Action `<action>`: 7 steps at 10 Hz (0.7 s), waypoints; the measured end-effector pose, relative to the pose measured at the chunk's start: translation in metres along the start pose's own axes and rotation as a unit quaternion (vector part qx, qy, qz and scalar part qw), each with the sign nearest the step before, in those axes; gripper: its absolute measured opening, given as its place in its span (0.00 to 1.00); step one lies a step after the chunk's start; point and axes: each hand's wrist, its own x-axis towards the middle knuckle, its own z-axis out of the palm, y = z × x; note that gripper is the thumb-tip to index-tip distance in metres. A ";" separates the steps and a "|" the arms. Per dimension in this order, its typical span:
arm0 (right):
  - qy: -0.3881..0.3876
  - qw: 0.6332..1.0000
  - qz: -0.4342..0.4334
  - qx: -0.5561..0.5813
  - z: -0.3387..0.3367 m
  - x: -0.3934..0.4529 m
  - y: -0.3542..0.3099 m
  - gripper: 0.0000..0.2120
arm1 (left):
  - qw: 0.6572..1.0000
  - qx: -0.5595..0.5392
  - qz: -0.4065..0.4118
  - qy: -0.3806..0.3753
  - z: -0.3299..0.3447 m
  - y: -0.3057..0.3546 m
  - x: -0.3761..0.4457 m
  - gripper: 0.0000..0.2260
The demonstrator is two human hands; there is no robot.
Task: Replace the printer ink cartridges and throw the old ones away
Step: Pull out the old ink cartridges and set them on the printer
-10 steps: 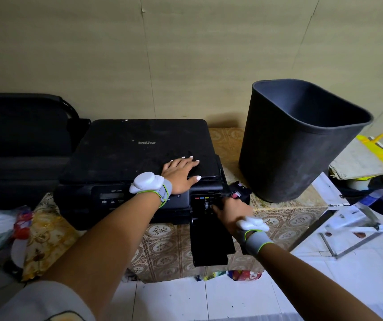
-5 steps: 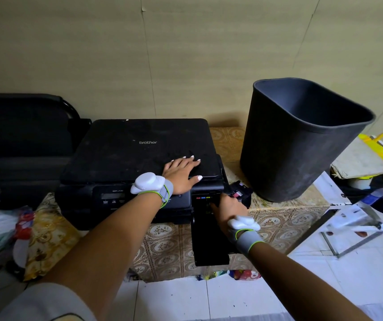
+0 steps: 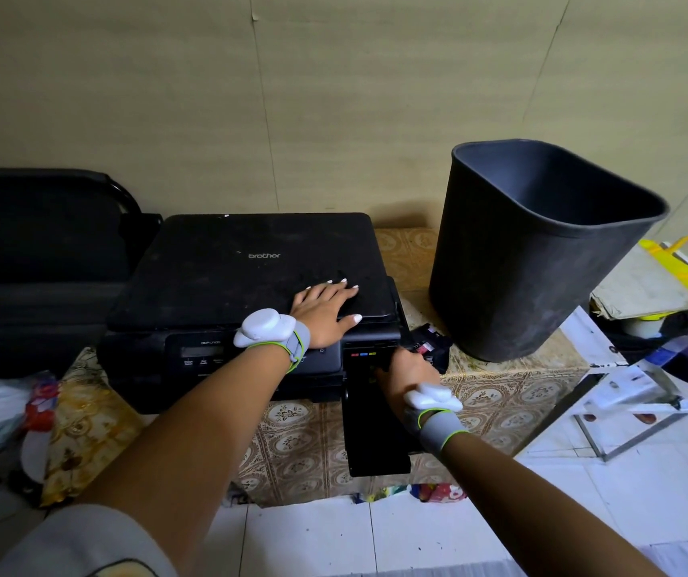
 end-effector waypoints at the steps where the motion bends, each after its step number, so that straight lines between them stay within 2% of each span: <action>1: -0.001 1.000 0.005 0.000 0.000 0.000 0.000 0.15 | 1.000 0.001 0.000 0.000 0.000 0.000 0.000 0.26; 7: -0.028 0.998 -0.004 -0.058 -0.015 0.001 -0.003 0.19 | 1.000 -0.004 0.002 -0.001 0.000 0.000 0.000 0.26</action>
